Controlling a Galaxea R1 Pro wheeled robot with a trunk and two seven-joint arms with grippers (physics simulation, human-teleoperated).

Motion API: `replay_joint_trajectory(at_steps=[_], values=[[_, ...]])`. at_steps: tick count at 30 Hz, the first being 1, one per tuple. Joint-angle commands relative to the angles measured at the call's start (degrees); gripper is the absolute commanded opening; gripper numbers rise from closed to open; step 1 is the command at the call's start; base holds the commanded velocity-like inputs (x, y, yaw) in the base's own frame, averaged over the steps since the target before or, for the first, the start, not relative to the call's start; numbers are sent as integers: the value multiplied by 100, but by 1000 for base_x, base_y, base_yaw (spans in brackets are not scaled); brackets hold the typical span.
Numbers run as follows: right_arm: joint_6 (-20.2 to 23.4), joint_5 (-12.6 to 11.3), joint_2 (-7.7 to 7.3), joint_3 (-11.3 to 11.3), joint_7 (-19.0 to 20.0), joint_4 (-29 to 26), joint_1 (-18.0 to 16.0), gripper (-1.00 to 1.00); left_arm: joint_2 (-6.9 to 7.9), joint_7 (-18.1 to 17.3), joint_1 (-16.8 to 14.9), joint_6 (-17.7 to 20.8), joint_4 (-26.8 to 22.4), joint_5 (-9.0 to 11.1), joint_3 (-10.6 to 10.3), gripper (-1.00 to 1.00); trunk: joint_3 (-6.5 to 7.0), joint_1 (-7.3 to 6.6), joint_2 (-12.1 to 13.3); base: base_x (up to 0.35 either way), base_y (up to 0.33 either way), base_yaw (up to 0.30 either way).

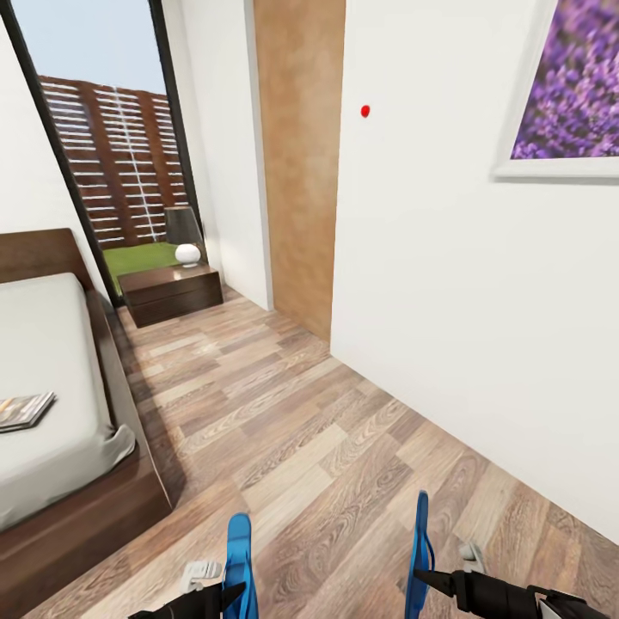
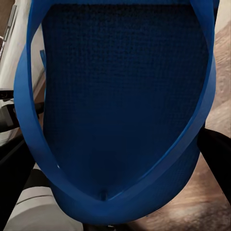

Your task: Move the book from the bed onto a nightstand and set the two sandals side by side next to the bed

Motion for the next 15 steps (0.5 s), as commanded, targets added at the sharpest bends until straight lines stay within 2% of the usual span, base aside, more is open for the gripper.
replay_joint_trajectory(at_steps=[1, 6, 15], values=[[37, -55, -1, 43, 18, -2, -2, -100, 0, -23, -2, 15, 5, 23, 10, -100, -5, 1, -2, 237, -31, 0], [37, -59, -1, 43, 18, -2, -2, -100, 0, -23, -6, 15, 4, 23, 10, -100, -6, 1, -2, 284, -120, 0], [37, -55, -1, 43, 18, -2, -2, -100, -31, -23, -2, 15, 4, 22, 10, -100, -6, 1, -2, 256, -220, 0]])
